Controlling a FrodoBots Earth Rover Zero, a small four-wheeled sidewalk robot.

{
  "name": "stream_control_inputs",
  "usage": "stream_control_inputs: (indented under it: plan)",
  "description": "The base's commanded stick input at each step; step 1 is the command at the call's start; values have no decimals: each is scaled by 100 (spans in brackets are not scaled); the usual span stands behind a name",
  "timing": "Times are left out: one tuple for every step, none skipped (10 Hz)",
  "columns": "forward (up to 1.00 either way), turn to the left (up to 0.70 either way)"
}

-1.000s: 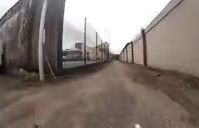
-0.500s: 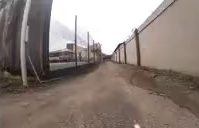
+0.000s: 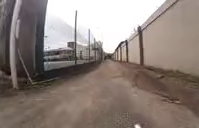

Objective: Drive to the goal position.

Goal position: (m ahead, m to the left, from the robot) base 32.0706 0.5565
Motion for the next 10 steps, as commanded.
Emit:
stream_control_inputs:
  plan:
    - [70, 0]
    - [70, 0]
    - [70, 0]
    - [70, 0]
    - [70, 0]
    - [70, 0]
    - [70, 0]
    - [70, 0]
    - [70, 35]
    - [70, 35]
